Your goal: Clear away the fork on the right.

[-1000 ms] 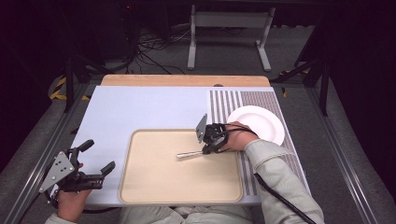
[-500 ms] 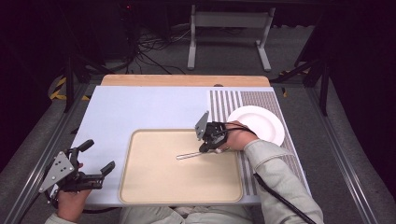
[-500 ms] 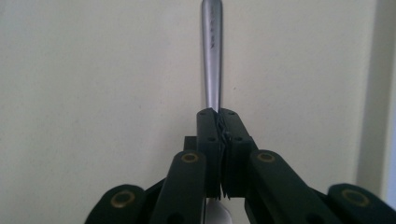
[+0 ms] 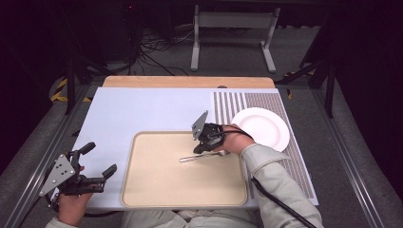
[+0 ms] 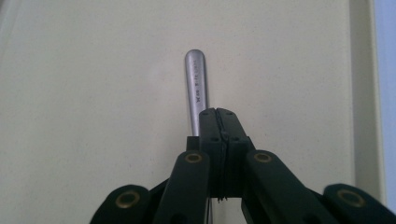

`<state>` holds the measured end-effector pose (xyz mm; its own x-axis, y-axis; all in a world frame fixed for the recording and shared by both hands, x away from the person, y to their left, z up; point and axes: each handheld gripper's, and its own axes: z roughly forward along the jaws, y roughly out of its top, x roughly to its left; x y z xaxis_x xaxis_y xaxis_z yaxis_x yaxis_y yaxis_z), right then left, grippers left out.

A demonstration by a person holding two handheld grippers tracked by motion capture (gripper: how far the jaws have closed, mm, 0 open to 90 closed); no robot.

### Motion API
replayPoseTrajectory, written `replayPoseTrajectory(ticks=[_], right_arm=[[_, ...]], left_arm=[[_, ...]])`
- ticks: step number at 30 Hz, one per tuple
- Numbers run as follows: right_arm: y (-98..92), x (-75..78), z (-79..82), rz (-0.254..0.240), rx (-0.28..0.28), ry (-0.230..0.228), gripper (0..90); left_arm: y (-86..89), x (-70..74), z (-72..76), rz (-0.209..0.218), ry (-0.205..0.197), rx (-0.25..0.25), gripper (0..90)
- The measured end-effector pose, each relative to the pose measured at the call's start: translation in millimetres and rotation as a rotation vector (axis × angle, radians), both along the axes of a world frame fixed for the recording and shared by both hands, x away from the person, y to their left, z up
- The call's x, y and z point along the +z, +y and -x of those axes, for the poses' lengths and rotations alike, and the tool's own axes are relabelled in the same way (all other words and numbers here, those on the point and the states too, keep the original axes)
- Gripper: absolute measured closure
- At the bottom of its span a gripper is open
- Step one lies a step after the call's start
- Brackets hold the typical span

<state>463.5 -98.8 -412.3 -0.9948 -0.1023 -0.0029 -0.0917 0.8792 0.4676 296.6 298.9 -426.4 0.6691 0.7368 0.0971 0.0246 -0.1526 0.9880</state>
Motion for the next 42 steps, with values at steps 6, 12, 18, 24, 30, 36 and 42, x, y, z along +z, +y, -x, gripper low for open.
replayPoseTrajectory(ticks=[6, 12, 18, 24, 30, 36, 42], right_arm=[[4.9, -6.8, -1.0, -0.005, -0.046, -0.002, 89.8], [9.5, -14.1, -1.3, 0.003, -0.08, -0.001, 89.6], [11.9, -17.9, -0.5, 0.004, -0.088, 0.001, 89.6], [12.3, -18.1, -0.3, 0.01, -0.081, 0.008, 89.7], [10.5, -17.9, 3.8, 0.018, -0.067, 0.028, 89.7], [7.6, -17.5, 7.9, 0.031, -0.046, 0.046, 89.7], [2.8, -16.3, 17.6, 0.058, -0.015, 0.06, 89.7]], left_arm=[[-0.4, -0.1, -0.2, 0.001, 0.0, 0.0, 0.8], [-0.5, 0.0, -0.1, -0.002, -0.001, -0.003, 0.9], [-0.4, 0.0, 0.0, -0.001, 0.0, -0.003, 1.0], [-0.8, 0.4, 0.3, -0.006, -0.003, -0.007, 1.0], [-0.5, 0.4, 0.4, -0.005, 0.0, -0.007, 1.0], [-1.1, 0.5, 0.7, -0.007, -0.004, -0.006, 1.0], [-1.7, 0.3, 0.5, -0.003, -0.002, -0.007, 1.0]])
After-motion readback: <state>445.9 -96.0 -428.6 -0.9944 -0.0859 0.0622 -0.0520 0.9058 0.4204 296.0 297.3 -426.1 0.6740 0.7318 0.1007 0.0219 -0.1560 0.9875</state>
